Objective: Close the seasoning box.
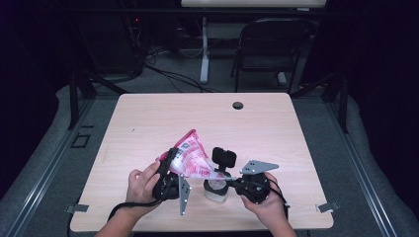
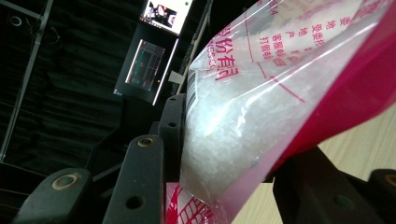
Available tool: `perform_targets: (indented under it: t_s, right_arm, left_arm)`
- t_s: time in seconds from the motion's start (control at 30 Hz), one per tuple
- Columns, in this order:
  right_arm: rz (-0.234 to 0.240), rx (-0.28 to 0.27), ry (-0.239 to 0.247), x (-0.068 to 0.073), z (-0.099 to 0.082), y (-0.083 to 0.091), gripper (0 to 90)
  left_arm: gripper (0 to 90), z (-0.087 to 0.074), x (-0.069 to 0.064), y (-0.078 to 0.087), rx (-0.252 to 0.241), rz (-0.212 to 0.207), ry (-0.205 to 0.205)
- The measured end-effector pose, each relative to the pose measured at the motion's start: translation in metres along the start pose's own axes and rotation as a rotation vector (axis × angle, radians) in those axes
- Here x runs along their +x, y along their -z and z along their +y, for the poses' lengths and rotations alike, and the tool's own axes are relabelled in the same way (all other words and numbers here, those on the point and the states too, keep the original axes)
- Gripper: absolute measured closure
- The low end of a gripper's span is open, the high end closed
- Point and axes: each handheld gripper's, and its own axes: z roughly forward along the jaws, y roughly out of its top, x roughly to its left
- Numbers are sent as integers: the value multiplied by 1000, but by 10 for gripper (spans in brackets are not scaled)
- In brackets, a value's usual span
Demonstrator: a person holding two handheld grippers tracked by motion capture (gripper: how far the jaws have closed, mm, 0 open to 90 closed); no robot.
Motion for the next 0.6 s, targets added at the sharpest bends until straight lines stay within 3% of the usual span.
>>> perform_targets:
  t_s: [0.6]
  right_arm:
    - [-4,1,-3,0,-1,0,900]
  left_arm:
    - [653,3,4,1,2,-7,-38]
